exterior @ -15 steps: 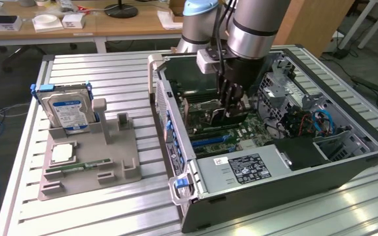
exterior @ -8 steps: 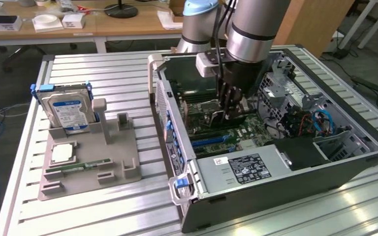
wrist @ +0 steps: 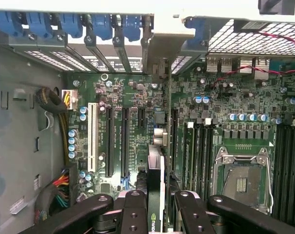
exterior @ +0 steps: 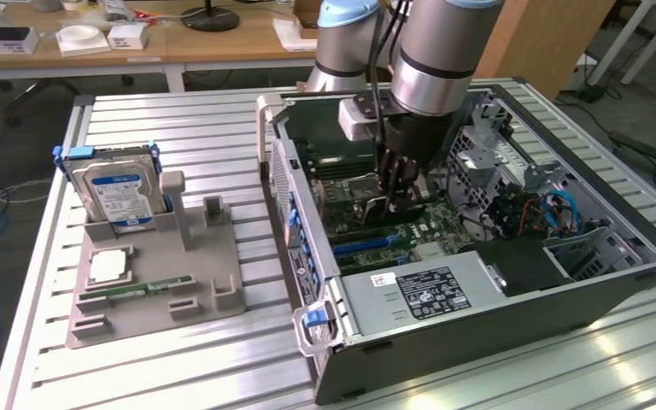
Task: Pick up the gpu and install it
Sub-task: 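Insert the gpu into the slot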
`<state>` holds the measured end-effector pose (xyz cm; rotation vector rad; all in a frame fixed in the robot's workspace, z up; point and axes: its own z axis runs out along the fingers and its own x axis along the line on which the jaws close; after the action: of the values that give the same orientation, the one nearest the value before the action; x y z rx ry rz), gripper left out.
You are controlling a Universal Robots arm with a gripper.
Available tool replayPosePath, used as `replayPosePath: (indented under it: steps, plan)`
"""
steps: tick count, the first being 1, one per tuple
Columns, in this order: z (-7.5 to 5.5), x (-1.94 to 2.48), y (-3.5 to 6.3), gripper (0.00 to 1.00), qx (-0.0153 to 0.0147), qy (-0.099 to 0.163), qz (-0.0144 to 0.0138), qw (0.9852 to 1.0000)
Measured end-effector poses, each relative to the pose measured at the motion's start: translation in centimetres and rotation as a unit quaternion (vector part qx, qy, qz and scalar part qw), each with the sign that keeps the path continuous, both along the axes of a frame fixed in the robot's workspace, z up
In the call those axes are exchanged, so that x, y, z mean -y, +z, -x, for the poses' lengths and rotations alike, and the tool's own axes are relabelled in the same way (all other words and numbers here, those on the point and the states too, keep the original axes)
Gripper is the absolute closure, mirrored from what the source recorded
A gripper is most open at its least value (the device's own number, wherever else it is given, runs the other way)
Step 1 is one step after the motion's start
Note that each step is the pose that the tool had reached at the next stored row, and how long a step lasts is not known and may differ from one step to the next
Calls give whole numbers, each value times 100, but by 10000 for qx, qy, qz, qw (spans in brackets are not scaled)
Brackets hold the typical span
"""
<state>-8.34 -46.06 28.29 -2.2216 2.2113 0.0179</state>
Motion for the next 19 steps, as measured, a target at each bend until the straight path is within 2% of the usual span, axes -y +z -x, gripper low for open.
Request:
replayPosePath:
  steps: [13,19]
  plan:
    - [12,2,-138,73,0,0,0,10000]
    - [13,2,-149,73,0,0,1,10000]
